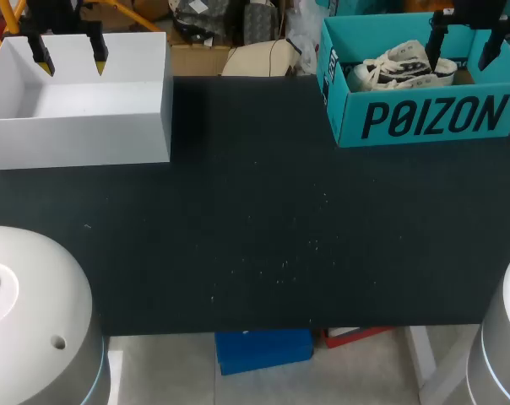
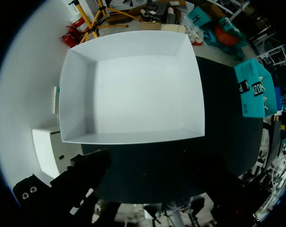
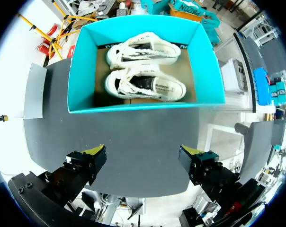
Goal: Take the shoe out of the shoebox, open the shoe tongue, remove and reinsert the insole, then place the shoe into the shoebox
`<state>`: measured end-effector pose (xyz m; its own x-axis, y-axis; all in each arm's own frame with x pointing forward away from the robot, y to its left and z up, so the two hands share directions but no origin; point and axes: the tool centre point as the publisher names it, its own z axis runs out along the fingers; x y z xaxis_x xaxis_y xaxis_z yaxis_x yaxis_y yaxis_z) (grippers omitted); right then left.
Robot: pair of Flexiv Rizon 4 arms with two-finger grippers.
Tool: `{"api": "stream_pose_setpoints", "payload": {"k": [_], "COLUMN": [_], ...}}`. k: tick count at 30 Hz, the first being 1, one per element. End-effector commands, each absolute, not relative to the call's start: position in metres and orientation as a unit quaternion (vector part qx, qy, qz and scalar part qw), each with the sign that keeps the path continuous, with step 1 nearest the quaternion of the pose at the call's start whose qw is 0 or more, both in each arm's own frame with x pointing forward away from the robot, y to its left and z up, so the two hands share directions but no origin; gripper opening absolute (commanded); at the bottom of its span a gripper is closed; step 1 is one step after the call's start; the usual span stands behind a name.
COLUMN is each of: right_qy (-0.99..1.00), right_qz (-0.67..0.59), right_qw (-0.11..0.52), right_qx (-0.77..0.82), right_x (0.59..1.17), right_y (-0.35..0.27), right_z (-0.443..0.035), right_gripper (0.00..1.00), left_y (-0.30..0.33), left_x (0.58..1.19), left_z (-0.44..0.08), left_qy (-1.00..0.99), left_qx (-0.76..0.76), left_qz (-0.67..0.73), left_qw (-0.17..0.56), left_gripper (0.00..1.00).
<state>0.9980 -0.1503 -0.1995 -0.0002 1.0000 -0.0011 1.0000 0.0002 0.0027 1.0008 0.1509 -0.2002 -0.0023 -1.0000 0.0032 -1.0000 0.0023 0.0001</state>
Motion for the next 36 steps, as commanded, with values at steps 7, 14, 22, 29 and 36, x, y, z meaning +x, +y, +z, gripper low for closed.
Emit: {"api": "stream_pose_setpoints", "payload": {"k": [7,14,22,29,36], "right_qy": [0.707,0.897,0.963,0.963,0.971], "right_qz": [0.000,-0.038,-0.008,-0.008,0.008], "right_qw": [0.001,0.120,0.139,0.139,0.140], "right_qx": [0.707,0.425,0.230,0.230,0.193], "right_x": [0.999,0.994,0.982,0.982,0.996], "right_y": [-0.150,-0.143,-0.150,-0.150,-0.152], "right_z": [-0.200,-0.198,-0.196,-0.196,-0.198], "right_gripper": [1.00,1.00,1.00,1.00,1.00], "left_y": [0.150,0.150,0.150,0.150,0.150], "left_x": [1.001,1.001,1.001,1.001,1.001], "left_z": [-0.200,-0.200,-0.200,-0.200,-0.200], "left_qy": [-0.708,-0.708,-0.708,-0.708,-0.708], "left_qx": [0.707,0.707,0.707,0.707,0.707], "left_qz": [0.000,0.000,0.000,0.000,0.000], "left_qw": [0.001,0.001,0.001,0.001,0.001], "left_gripper": [1.00,1.00,1.00,1.00,1.00]}}
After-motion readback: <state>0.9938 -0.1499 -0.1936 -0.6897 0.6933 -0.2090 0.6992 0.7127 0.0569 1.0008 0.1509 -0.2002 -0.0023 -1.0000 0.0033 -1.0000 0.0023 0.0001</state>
